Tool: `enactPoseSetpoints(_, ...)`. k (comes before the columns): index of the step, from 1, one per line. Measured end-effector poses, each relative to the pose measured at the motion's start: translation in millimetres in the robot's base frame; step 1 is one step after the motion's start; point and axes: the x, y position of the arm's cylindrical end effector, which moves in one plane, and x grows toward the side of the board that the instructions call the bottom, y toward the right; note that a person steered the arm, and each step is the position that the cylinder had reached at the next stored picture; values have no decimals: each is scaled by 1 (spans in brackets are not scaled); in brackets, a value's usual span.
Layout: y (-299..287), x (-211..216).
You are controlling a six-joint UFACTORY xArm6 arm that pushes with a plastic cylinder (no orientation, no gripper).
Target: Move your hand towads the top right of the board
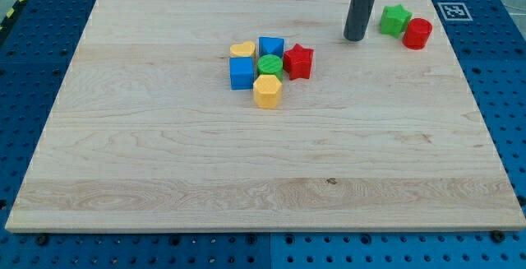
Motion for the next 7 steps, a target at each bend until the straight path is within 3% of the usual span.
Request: enactPoseSetpoints(7,1,-52)
